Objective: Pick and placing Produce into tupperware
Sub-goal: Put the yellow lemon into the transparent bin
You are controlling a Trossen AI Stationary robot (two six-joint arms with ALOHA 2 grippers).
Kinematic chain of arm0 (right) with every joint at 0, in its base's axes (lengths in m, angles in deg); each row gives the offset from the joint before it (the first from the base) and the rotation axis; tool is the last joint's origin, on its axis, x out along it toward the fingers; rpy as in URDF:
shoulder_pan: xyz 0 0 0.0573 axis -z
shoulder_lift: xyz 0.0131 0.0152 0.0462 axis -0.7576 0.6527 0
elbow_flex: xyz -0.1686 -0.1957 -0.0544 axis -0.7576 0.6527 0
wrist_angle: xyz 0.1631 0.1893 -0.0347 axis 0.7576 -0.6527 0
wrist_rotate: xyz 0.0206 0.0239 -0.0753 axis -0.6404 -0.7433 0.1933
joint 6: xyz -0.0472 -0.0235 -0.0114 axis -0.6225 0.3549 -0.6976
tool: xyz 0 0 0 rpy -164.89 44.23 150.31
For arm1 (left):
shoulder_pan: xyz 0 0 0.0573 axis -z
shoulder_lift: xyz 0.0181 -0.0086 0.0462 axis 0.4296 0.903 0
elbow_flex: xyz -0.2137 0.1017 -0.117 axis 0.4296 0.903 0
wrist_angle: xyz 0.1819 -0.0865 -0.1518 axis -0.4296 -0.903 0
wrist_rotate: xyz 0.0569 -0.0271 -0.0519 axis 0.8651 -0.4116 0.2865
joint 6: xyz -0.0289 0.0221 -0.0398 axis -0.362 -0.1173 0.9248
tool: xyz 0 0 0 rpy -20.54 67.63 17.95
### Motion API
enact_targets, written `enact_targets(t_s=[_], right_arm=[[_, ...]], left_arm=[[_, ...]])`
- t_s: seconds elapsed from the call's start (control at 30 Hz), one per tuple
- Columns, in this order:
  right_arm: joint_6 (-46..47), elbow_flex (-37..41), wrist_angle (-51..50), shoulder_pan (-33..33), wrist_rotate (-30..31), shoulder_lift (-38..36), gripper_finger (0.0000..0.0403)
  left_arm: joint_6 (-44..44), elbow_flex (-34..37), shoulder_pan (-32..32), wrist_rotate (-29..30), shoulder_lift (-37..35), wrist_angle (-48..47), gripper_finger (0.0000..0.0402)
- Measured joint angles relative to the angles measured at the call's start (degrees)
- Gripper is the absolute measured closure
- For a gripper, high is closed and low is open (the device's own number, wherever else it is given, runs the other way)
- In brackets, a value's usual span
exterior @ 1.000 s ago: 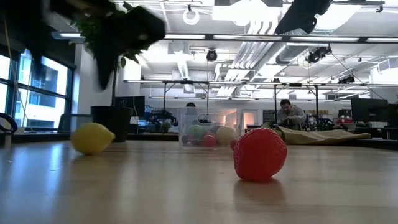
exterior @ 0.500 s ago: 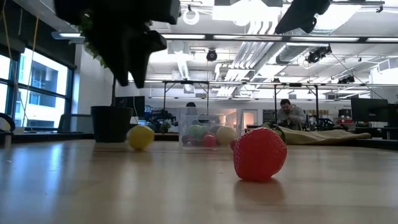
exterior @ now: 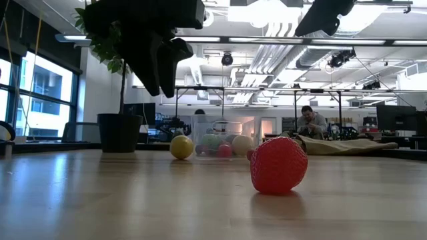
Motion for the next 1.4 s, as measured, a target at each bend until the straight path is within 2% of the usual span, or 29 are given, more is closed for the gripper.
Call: enact_targets(t_s=[0.27,0.53,0.63,0.87,1.07,1.3,1.4], right_arm=[[0.0,0.0,0.0,0.0,0.0,0.0,0.0379],[0.0,0.0,0.0,0.0,0.0,0.0,0.0379],[0.01,0.0,0.01,0.0,-0.01,0.0,0.0379],[0.0,0.0,0.02,0.0,0.0,0.0,0.0379],[0.0,0.0,0.02,0.0,-0.01,0.0,0.0379],[0.0,0.0,0.02,-0.01,-0.01,0.0,0.0379],[0.0,0.0,0.02,-0.02,-0.02,0.0,0.0379]], left_arm=[[-8.86,0.0,-3.41,2.13,0.0,0.56,0.0221],[-21.79,0.0,-10.44,-3.66,0.0,2.2,0.0224],[-24.01,1.25,-12.45,-5.01,-0.02,3.34,0.0224],[-23.69,8.97,-17.39,-12.12,0.04,11.22,0.0224],[-22.97,10.05,-18.99,-11.69,0.04,14.6,0.0224],[-17.1,10.05,-19.14,-9.54,0.04,17.51,0.0223],[-15.06,10.04,-19.15,-9.13,0.26,17.35,0.0209]])
